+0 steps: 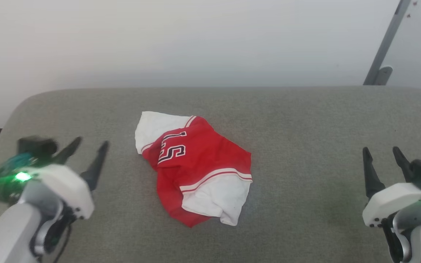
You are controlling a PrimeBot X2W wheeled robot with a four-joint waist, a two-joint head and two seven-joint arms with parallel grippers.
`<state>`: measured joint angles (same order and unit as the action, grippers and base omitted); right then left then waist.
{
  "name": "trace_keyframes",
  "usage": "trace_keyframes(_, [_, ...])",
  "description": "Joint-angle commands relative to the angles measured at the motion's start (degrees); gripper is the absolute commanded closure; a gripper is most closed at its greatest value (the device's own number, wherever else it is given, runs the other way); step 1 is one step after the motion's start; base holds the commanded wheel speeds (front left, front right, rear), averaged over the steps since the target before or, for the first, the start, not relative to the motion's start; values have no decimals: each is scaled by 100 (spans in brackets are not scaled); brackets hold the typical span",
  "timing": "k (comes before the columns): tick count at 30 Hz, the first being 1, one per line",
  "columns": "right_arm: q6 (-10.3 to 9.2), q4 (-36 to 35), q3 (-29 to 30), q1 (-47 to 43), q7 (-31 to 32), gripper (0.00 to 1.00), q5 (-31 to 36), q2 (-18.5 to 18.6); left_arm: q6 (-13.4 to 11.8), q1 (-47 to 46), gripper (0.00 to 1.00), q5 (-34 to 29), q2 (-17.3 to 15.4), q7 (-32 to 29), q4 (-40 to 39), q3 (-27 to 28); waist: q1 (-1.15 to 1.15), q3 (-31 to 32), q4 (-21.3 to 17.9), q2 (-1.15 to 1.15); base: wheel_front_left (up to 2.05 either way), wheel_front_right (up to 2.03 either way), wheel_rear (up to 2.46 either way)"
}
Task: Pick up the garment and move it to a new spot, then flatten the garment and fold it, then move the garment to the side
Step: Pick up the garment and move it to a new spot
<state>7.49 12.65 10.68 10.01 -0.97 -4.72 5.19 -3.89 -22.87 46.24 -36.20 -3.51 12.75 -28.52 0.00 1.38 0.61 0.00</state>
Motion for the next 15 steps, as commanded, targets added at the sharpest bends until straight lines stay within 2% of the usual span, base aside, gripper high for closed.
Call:
trace_keyframes(1, [1, -8, 24, -88, -13, 0, -42, 21, -13, 159, 0, -14, -68, 191, -16, 92, 0, 76, 72, 0, 0, 0, 0])
trace_keyframes(9, [1, -61, 201, -336, -56, 0, -61, -1, -131, 1270, 0, 219, -358, 1509, 36, 774, 0, 181, 153, 0, 0, 0, 0])
trace_keyframes(15, [1, -71, 249, -440, -55, 0, -105, -23, -181, 1929, 0, 342, -369, 1791, -111, 1166, 0, 179, 185, 0, 0, 0, 0])
